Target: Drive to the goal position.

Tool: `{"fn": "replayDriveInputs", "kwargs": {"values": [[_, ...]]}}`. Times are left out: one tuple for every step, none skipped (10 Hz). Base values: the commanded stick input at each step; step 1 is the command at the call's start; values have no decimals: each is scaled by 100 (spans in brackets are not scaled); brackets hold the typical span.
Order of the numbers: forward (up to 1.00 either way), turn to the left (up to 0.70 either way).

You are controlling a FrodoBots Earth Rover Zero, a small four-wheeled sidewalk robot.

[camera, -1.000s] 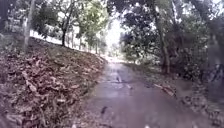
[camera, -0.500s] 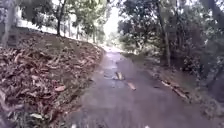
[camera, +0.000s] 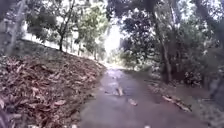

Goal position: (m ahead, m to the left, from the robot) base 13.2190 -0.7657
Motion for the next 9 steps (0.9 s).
{"fn": "replayDriveInputs", "kwargs": {"values": [[100, 0], [100, 0], [100, 0], [100, 0], [100, 0], [100, 0], [100, 0], [100, 0], [100, 0]]}}
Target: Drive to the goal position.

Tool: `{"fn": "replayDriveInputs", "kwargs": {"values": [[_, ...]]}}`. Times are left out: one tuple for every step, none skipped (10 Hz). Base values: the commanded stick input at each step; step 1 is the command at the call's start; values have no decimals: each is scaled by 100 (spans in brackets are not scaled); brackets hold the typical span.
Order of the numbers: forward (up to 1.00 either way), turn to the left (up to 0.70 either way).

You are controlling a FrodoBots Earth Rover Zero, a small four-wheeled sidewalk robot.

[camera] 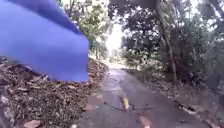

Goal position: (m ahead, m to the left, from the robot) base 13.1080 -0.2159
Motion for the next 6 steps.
{"fn": "replayDriveInputs", "kwargs": {"values": [[100, 0], [100, 0], [100, 0], [100, 0], [100, 0], [100, 0]]}}
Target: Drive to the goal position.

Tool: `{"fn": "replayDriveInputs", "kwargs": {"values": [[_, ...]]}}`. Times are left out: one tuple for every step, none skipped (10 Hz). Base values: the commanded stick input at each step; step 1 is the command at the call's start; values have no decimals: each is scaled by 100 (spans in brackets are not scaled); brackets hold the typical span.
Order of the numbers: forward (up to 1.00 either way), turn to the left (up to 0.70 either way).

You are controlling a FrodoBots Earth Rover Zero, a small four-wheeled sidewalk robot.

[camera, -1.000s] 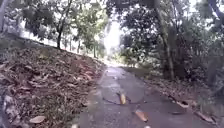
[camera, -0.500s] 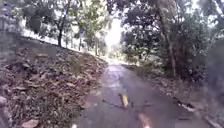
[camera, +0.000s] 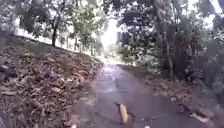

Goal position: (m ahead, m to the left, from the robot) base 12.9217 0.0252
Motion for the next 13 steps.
{"fn": "replayDriveInputs", "kwargs": {"values": [[100, 0], [100, 0], [100, 0], [100, 0], [100, 0], [100, 0], [100, 0], [100, 0], [100, 0], [100, 0], [100, 0], [100, 0], [100, 0]]}}
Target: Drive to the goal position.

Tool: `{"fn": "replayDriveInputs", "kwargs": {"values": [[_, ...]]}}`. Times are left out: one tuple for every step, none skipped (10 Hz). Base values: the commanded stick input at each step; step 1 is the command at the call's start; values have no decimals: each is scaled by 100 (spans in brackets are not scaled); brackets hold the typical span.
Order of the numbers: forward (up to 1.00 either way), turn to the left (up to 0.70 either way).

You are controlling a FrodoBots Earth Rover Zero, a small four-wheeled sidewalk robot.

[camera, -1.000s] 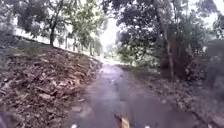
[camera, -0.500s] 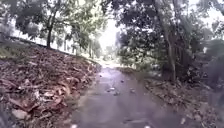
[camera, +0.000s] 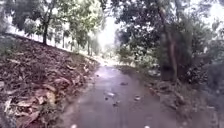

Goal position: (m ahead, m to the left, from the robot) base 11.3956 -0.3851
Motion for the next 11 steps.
{"fn": "replayDriveInputs", "kwargs": {"values": [[100, 0], [100, 0], [100, 4], [100, 7], [100, 11], [100, 14], [100, 18], [100, 21], [100, 0], [100, 0], [100, 0]]}}
